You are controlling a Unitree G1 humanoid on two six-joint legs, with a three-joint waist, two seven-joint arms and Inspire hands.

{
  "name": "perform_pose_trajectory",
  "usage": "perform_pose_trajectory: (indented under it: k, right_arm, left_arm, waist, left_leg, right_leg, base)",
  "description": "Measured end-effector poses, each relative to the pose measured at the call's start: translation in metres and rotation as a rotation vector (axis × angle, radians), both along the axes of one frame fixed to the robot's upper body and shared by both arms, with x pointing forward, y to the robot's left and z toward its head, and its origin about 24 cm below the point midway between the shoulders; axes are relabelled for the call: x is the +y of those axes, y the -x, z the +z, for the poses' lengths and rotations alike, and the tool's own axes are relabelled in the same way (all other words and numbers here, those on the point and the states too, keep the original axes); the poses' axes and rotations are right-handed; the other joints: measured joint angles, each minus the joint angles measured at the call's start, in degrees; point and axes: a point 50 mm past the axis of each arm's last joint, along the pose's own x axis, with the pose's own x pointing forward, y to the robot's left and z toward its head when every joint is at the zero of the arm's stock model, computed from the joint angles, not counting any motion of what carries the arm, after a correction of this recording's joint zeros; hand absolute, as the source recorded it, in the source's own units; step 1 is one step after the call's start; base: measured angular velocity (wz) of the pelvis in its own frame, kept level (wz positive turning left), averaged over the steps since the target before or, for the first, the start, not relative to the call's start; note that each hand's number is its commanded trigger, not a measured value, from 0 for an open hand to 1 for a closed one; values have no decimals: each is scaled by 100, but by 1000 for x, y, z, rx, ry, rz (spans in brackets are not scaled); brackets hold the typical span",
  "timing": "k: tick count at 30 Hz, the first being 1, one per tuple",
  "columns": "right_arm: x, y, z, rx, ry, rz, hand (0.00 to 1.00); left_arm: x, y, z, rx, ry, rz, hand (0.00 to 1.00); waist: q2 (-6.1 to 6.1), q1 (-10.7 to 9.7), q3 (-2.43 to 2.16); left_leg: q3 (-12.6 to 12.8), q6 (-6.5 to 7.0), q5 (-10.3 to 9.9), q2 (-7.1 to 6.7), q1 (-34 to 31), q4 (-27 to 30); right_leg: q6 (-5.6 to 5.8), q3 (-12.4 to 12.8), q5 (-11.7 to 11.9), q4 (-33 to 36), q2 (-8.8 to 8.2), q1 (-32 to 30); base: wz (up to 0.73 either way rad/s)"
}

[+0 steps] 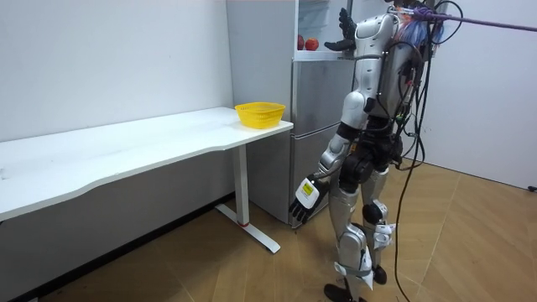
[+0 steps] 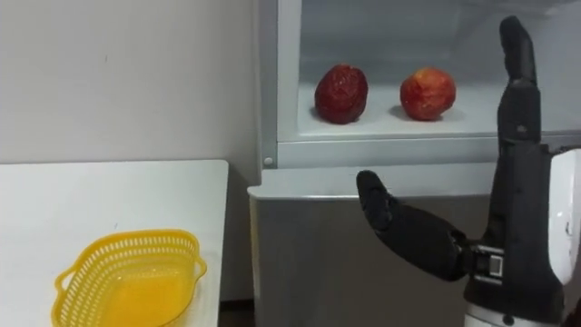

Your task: Retrieve from the upper fridge

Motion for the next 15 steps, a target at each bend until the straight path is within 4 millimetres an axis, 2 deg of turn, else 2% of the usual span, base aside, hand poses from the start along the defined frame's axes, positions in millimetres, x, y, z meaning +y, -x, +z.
perform_pose_trajectory:
  k: [5,9,15]
  right_arm:
    - [-8,-9,11,-48,6,-51,0]
    - [-10,-14,13,-47,15,-58,0]
    - [-16,-30,17,-4,-2,-57,0]
  left_arm:
    - [1,1,0,12,-1,13,0]
    - [1,2,0,15,-2,7,0]
    - [0,1,-1,17,-13,8,0]
  waist:
    - [-12,116,2]
    - [13,129,24]
    - [3,258,47]
  left_leg:
    - [-42,-1,1,1,2,0]
    - [-175,-3,3,-6,9,2]
    - [-180,-3,7,-12,10,13]
  right_leg:
    - [-19,-39,12,-56,5,32]
    - [-18,-146,11,-73,-5,91]
    - [-16,-146,10,-68,-9,94]
  base:
    - [3]
    - [12]
    - [1]
